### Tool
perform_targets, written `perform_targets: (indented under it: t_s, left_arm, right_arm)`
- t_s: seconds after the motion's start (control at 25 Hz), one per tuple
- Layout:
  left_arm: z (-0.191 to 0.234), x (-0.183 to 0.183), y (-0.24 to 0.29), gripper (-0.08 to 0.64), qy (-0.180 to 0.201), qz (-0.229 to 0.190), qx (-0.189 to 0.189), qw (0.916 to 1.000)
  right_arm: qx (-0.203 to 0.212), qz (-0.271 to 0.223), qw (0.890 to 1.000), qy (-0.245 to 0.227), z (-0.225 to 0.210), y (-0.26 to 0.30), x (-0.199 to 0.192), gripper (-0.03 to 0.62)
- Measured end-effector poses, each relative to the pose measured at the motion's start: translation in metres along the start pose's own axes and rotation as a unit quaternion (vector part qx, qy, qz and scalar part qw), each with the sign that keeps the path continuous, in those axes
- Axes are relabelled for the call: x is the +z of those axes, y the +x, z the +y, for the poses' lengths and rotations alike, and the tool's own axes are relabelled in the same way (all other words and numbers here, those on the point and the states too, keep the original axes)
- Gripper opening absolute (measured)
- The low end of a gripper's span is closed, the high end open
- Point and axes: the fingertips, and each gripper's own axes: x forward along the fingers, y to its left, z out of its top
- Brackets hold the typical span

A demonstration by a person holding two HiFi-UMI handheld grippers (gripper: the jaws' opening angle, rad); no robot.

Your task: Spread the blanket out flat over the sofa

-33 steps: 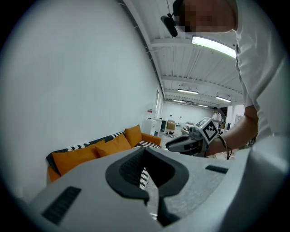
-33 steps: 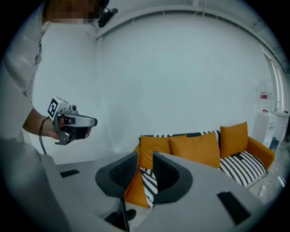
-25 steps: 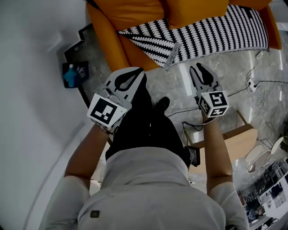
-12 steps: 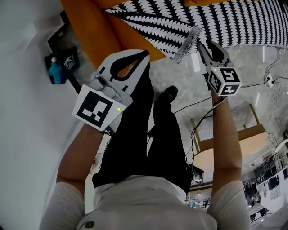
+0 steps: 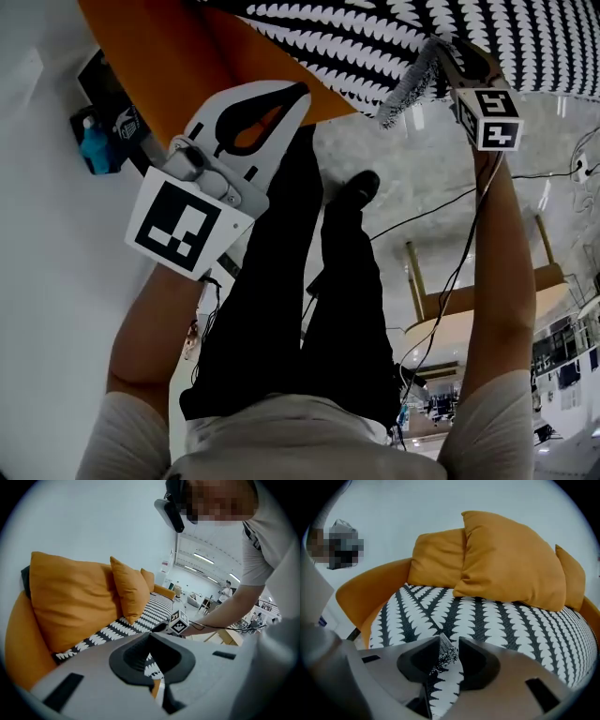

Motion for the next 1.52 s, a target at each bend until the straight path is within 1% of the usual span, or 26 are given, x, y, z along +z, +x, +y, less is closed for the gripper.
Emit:
perform_targets:
  t_s: [0.12,0.28,0.32,0.4,0.44,0.56,0.64,0.76,0.84,1.0,1.12,1.2,1.28,1.36,1.44,1.52]
  left_arm:
    - [0.001,-0.018,0.000,0.009,-0.009,0.007,-0.001,0.9999]
    - [0.007,-0.026,-0.012,0.009,-0.019,0.015,-0.001,0.9997]
    - [0.008,-0.025,-0.016,0.009,-0.021,0.015,0.001,0.9997]
    - [0.010,-0.022,-0.020,0.009,-0.022,0.012,0.004,0.9997]
    - [0.011,-0.022,-0.020,0.009,-0.021,0.010,0.004,0.9997]
    - [0.011,-0.024,-0.014,0.009,-0.024,0.005,0.004,0.9997]
    - [0.009,-0.024,-0.015,0.009,-0.028,0.003,0.007,0.9996]
    - [-0.003,-0.022,-0.022,0.009,-0.028,-0.001,0.015,0.9995]
    - [-0.015,-0.021,-0.027,0.009,-0.029,-0.011,0.023,0.9992]
    - [-0.037,-0.026,-0.046,0.009,-0.033,-0.038,0.042,0.9979]
    - [-0.057,-0.021,-0.066,0.009,-0.028,-0.062,0.058,0.9960]
    - [-0.073,-0.018,-0.080,0.009,-0.035,-0.075,0.078,0.9935]
    - [-0.088,-0.021,-0.094,0.009,-0.048,-0.092,0.102,0.9894]
    - [-0.103,-0.034,-0.109,0.009,-0.064,-0.104,0.121,0.9851]
    - [-0.114,-0.049,-0.124,0.009,-0.076,-0.110,0.131,0.9823]
    - [-0.118,-0.066,-0.139,0.009,-0.086,-0.110,0.138,0.9805]
  right_arm:
    - [0.011,0.015,0.999,-0.036,0.005,0.017,-0.009,0.141]
    - [0.009,0.021,0.998,-0.052,0.012,0.017,-0.003,0.139]
    - [0.008,0.022,0.998,-0.057,0.015,0.016,0.000,0.128]
    - [0.006,0.025,0.997,-0.071,0.022,0.016,0.004,0.066]
    - [0.004,0.027,0.997,-0.074,0.024,0.017,0.003,0.049]
    - [-0.005,0.031,0.997,-0.071,0.023,0.017,-0.003,0.041]
    - [-0.009,0.027,0.997,-0.067,0.025,0.011,0.001,0.040]
    - [-0.009,0.010,0.998,-0.068,0.035,-0.013,0.014,0.040]
    - [-0.008,-0.007,0.997,-0.072,0.046,-0.034,0.022,0.038]
    - [0.011,-0.032,0.995,-0.093,0.093,-0.068,0.024,0.038]
    - [0.039,-0.041,0.991,-0.119,0.141,-0.094,0.023,0.038]
    - [0.061,-0.047,0.986,-0.145,0.174,-0.110,0.020,0.038]
    - [0.082,-0.049,0.980,-0.175,0.207,-0.124,0.013,0.038]
    - [0.093,-0.042,0.972,-0.211,0.241,-0.130,0.000,0.036]
    - [0.101,-0.031,0.963,-0.247,0.276,-0.128,-0.008,0.035]
    - [0.115,-0.018,0.952,-0.284,0.311,-0.117,-0.016,0.035]
